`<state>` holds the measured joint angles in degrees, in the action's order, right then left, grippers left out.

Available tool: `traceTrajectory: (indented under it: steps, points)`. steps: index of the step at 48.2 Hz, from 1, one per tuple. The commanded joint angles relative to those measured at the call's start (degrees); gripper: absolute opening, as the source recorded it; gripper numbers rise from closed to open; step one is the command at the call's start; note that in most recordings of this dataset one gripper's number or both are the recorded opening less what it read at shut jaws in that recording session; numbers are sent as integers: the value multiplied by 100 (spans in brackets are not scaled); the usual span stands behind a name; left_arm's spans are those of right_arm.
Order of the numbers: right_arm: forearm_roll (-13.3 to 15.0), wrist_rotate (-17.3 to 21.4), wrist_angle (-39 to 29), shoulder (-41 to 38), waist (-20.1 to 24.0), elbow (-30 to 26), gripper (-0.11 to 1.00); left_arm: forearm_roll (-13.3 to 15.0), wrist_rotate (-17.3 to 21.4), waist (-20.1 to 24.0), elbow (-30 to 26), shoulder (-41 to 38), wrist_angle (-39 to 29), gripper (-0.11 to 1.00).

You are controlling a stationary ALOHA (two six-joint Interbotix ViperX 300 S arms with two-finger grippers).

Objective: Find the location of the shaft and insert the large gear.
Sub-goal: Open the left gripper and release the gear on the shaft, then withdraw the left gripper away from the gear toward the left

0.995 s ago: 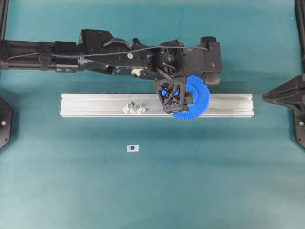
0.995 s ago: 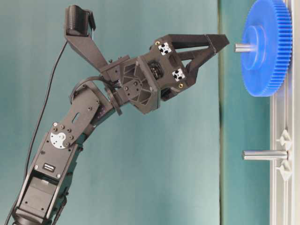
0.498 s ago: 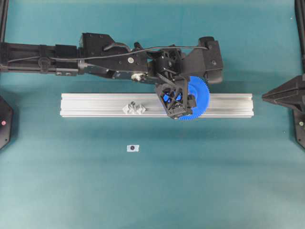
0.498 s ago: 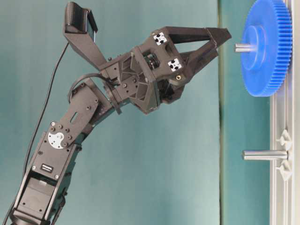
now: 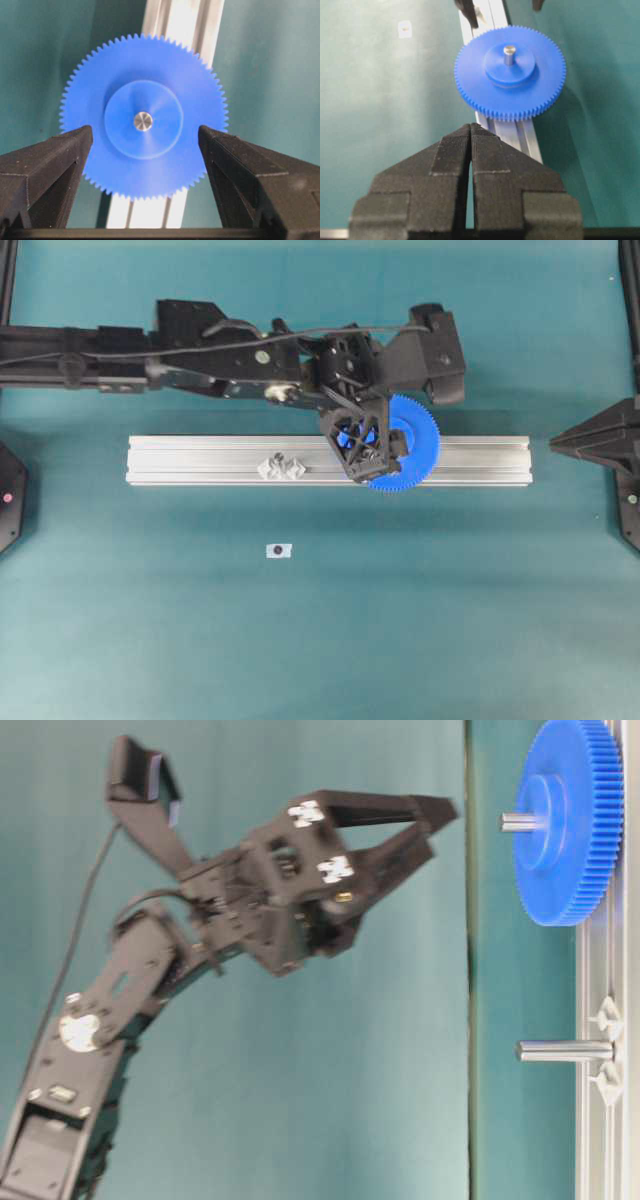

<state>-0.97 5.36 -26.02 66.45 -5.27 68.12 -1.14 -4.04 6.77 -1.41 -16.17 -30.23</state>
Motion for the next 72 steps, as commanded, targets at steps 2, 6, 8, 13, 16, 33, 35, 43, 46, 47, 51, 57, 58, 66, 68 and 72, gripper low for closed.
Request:
traceTrajectory:
  steps: [2,6,8,13,16,33,35,43,46,47,51,57,58,66,68,72]
  points:
    - [9,44,53,-44,-9,-62,2,-18,-53,-18,-158,308,18,87]
    - [9,44,70,-44,-9,-62,2,-18,-105,-26,-158,316,18,87]
    - [9,53,70,-44,-9,-62,2,-9,-132,-18,-167,325,18,87]
    - [9,44,79,-44,-9,-70,2,-9,-281,-18,-167,369,26,87]
    - [9,44,79,-44,-9,-70,2,-9,-378,-18,-158,404,35,87]
    - [9,44,79,-44,-9,-79,2,-18,-589,-97,0,571,439,87]
    - [9,44,79,-44,-9,-79,2,-9,-580,-114,35,624,475,87]
    - [0,44,79,-44,-9,-79,2,-9,-554,-185,413,923,712,87]
    - [9,44,79,-44,-9,-70,2,-9,-562,-193,633,1072,879,87]
    - [9,44,79,-35,-9,-70,2,-9,-571,-193,721,1125,949,87]
    - [0,53,79,-44,-9,-70,2,-9,-606,-202,1055,1345,1301,87]
    - [9,53,88,-44,-9,-70,2,-9,-615,-193,1547,1714,1898,87]
    - [9,53,79,-44,-9,-70,2,-9,-615,-193,1608,1775,1978,87]
    - [0,53,88,-44,-9,-62,2,-9,-606,-193,2074,2118,2180,87]
    - [-9,53,79,-44,-9,-62,2,-9,-615,-193,2197,2224,2206,87]
    - [-9,53,79,-44,-9,-62,2,-9,-615,-193,2347,2391,2250,87]
